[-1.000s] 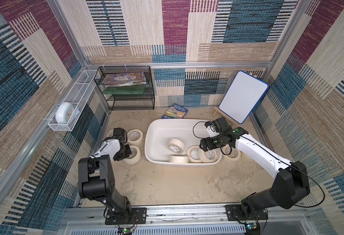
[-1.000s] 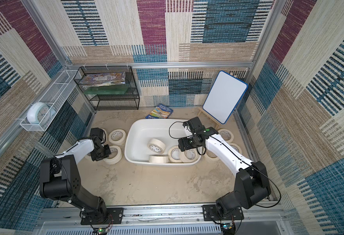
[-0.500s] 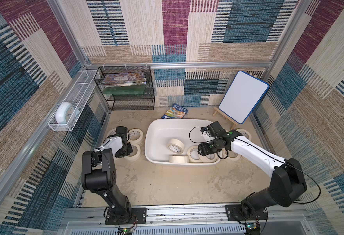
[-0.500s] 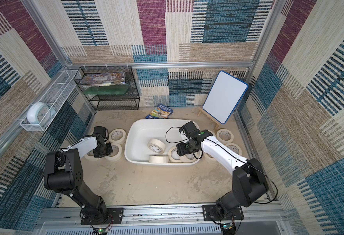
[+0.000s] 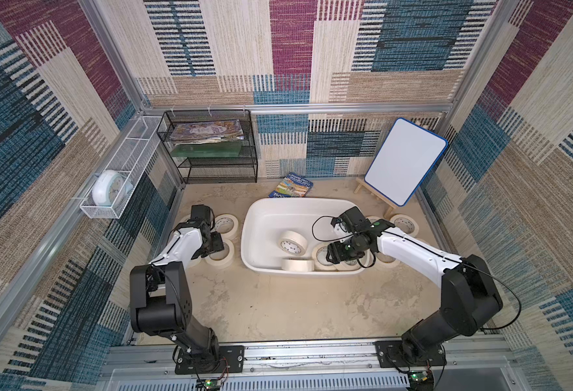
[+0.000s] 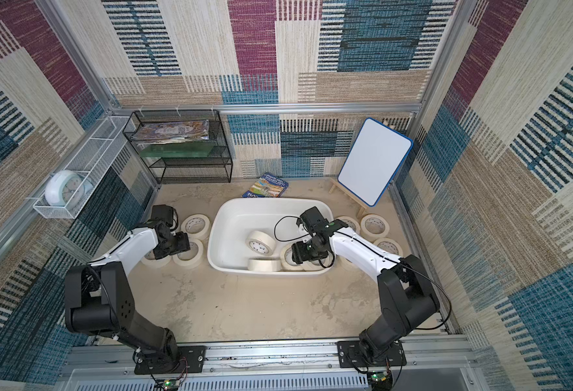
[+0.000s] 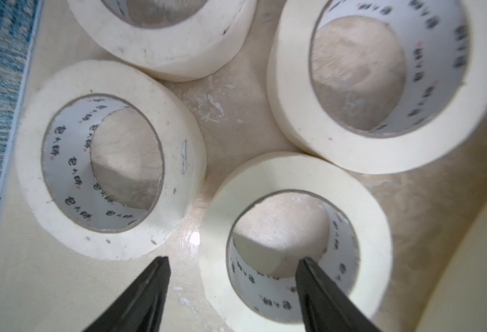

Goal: Take out the art tape in the storage box
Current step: Place the art tape at the center of the board, then pick up the art tape from the storage box, then place the art tape at the center of the board.

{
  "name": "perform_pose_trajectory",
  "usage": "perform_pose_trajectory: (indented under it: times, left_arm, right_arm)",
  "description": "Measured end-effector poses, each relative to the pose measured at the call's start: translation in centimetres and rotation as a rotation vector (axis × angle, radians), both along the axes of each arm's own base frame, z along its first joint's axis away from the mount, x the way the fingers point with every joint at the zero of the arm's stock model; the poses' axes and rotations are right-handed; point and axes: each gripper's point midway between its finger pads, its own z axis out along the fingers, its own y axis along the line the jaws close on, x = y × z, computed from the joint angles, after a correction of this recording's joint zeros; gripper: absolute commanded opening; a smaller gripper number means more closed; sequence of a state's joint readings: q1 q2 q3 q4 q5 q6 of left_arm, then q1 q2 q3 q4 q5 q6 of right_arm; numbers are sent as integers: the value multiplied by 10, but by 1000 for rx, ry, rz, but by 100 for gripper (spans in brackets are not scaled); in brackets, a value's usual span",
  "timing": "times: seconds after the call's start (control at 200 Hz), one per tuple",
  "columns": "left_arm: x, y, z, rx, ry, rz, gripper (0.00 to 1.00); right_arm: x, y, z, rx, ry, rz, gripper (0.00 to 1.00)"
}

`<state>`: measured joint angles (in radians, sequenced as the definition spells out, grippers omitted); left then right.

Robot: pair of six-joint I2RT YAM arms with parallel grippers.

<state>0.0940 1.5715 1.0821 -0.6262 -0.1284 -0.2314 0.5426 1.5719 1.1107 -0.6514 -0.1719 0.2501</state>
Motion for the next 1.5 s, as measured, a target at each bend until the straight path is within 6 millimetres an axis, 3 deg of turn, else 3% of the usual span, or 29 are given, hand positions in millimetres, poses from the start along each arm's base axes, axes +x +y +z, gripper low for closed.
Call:
perform_pose_trajectory:
  times: [0.14,0.255,0.386,0.511,0.631,0.791,0.911,0.986,1.137,1.407,1.497]
  left_arm:
    - [5,-29,41,13,-76,-103,77]
    - [0,-68,67,-6,-132,-224,77]
    - [-16,-118,83,-65,-164,-372,77]
    - [-28,-150,99,-99,-199,-465,77]
    - [-30,-163,109,-108,-225,-497,77]
    - [-22,-174,108,-107,-214,-519,77]
    - [-10,-186,110,-107,-225,-546,77]
    - [0,-195,113,-108,-243,-568,77]
    - [17,-210,108,-111,-246,-609,77]
    - [21,-222,94,-123,-225,-672,77]
    - [23,-224,95,-125,-237,-684,77]
  right_arm:
    - [5,2,3,6,-20,-7,64]
    - [6,1,-3,3,-15,-14,61]
    - [6,0,-10,-5,-8,-23,42]
    - [10,-1,-6,-21,-20,-34,21]
    - [24,1,20,-22,-82,-45,0]
    - [40,-10,83,-36,-222,-96,0]
    - [39,-46,118,-90,-303,-211,0]
    - [39,-90,121,-143,-309,-340,0]
    - [13,-178,90,-265,-204,-602,0]
    - [-47,-260,33,-318,-4,-922,0]
    - [-59,-277,16,-318,37,-1004,0]
